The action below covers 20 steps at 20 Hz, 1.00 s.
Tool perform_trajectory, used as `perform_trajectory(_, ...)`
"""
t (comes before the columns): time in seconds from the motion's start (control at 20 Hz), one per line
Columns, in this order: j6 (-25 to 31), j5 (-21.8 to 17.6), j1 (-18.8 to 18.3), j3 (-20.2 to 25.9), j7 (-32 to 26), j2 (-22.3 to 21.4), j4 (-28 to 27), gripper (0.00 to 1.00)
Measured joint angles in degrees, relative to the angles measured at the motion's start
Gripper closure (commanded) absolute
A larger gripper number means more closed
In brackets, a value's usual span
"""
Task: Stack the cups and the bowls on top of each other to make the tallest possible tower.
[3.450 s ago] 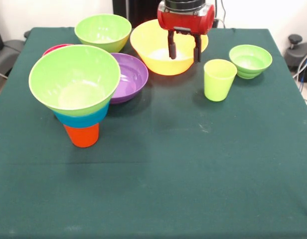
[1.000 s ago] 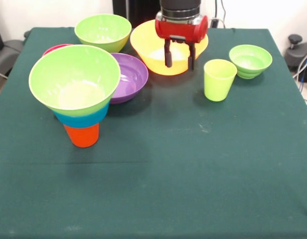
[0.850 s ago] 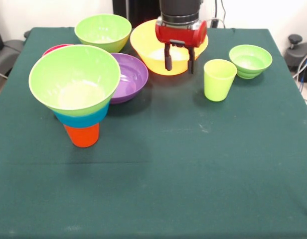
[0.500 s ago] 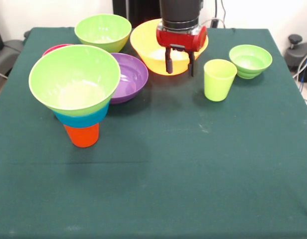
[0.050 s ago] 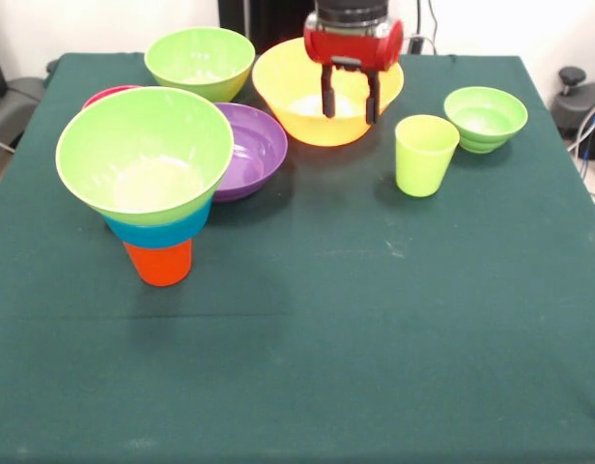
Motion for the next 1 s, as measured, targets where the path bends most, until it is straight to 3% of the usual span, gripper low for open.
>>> perform_trajectory(0.25,0.57,0.33,0.0,-0.02,0.0,-3.29,0.86,0.0)
perform_trajectory(0.45,0.57,0.33,0.0,-0.06,0.0,-3.23,0.86,0.0)
perform_trajectory(1.0,-3.44,0.36,0.01,-1.22,0.0,3.3,0.84,0.0)
